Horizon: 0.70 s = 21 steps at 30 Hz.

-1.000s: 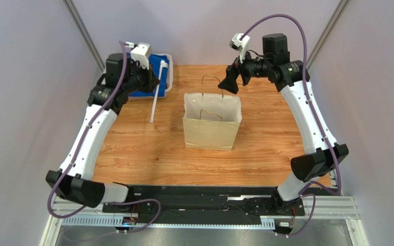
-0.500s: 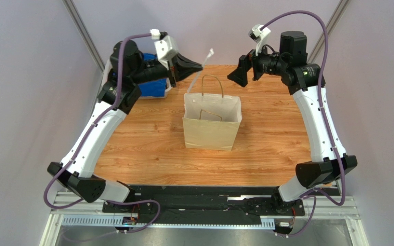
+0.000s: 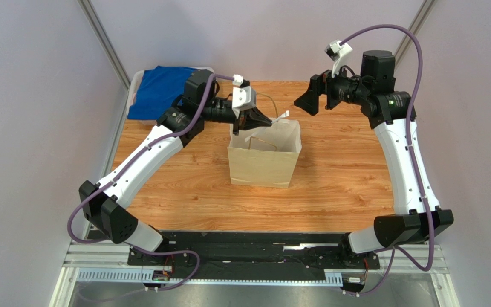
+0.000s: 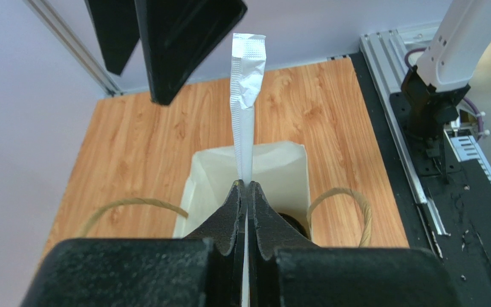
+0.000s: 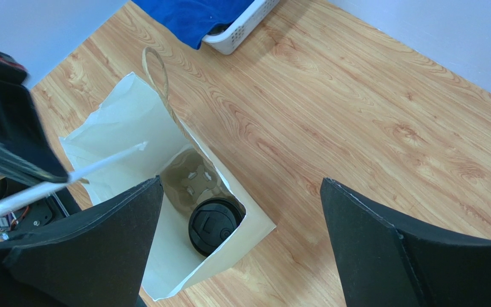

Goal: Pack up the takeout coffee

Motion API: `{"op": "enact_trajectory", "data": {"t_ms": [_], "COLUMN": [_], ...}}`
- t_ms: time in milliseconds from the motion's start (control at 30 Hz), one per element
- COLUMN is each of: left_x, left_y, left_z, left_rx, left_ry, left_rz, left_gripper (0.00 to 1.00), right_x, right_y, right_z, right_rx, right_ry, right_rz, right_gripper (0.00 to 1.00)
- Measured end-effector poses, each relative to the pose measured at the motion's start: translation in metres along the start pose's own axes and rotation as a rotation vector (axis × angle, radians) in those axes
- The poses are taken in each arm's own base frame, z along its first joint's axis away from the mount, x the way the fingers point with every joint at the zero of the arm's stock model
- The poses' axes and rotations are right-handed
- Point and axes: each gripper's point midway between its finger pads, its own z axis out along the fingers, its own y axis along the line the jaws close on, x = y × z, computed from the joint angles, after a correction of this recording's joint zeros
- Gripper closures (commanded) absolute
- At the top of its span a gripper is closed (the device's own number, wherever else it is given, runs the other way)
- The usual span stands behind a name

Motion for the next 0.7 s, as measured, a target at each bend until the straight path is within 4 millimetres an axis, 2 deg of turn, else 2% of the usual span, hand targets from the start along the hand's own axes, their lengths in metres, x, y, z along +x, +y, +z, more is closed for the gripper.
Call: {"op": "enact_trajectory", "data": {"t_ms": [100,200,333,433,467,700], "left_x": [0.028,0.047,0.061,0.071,0.073,0.082], "left_y": [-0.006,-0.010,-0.010,-0.011,-0.011,-0.009], "left_z": [0.003,0.005,0.006,0.004,0.004,-0.001], "left_rx": [0.019,0.030,0.030,0.019,0.017,-0.008], "left_ry": [0.042,0.075,0.106,0.134,0.141,0.186], "left_rz": [-0.044,-0.082,-0.094,-0.103,-0.105,-0.130], "left_gripper": [1.00,1.00,0.98,0.86,0.77,0.55], "right_x": [0.000,0.001,0.004,0.006,0.006,0.006], "right_y": [0.001,-0.001,-0.004,-0.006,-0.007,-0.011], "right_z": [-0.003,-0.004,-0.004,-0.004,-0.004,-0.005], "right_rx": [0.005,0.015,0.027,0.033,0.036,0.046], "right_ry": [-0.004,-0.003,0.003,0.008,0.008,0.008], "right_rz": [0.001,0.005,0.012,0.015,0.015,0.017], "right_gripper": [0.00,0.00,0.00,0.00,0.00,0.00]}}
